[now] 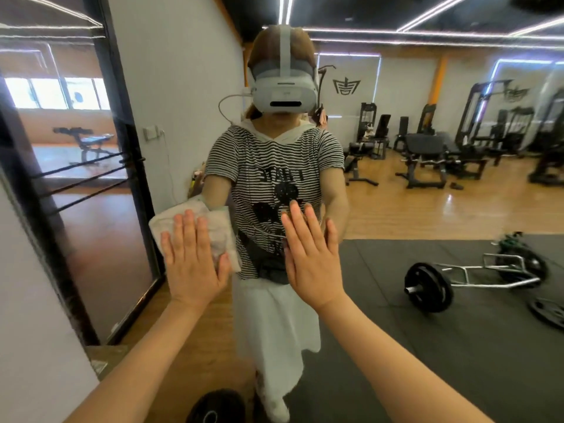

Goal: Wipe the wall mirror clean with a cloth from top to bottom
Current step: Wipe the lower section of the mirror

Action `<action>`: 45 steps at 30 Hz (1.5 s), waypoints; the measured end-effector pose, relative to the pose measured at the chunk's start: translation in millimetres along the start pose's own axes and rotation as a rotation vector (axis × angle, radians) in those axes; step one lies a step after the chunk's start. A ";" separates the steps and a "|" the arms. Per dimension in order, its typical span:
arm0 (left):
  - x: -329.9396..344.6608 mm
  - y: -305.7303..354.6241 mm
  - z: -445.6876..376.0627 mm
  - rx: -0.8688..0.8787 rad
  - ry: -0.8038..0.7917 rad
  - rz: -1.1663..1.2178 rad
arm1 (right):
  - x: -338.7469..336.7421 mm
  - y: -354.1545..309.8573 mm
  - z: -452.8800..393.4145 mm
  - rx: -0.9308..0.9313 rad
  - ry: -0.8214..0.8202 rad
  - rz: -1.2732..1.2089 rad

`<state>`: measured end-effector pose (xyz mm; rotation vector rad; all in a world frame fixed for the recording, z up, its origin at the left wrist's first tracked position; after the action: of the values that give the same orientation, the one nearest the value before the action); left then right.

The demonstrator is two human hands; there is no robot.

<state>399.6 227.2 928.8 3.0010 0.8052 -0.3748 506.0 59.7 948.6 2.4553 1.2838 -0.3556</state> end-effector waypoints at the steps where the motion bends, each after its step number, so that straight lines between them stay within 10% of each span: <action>1: 0.3 0.5 -0.5 0.001 0.001 0.003 | -5.3 3.0 1.8 -0.023 -0.036 -0.049; 18: -14.9 11.7 -6.8 -0.114 -0.264 -0.028 | -92.0 238.5 68.7 0.050 -0.060 0.195; 26: -20.1 16.7 -8.4 -0.178 -0.377 -0.119 | -71.8 247.6 75.5 -0.025 0.051 0.105; 38: -5.4 66.7 -11.4 -0.579 -0.139 0.072 | -58.2 250.2 80.7 -0.049 0.161 0.132; 45: 8.0 168.6 -11.4 -0.078 -0.193 0.020 | -59.4 250.6 80.6 -0.044 0.143 0.131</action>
<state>492.3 85.7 929.6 2.8427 0.7538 -0.6058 675.3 -150.5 944.3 2.5504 1.1633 -0.1192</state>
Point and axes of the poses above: each hand's wrist, its own z-axis away from the middle knuckle, its own x-axis out of the palm, y = z × x, the point moved 5 cm from there along -z, towards the middle knuckle, and after that the axes turned 1 degree about -z, right-handed, at the moved point
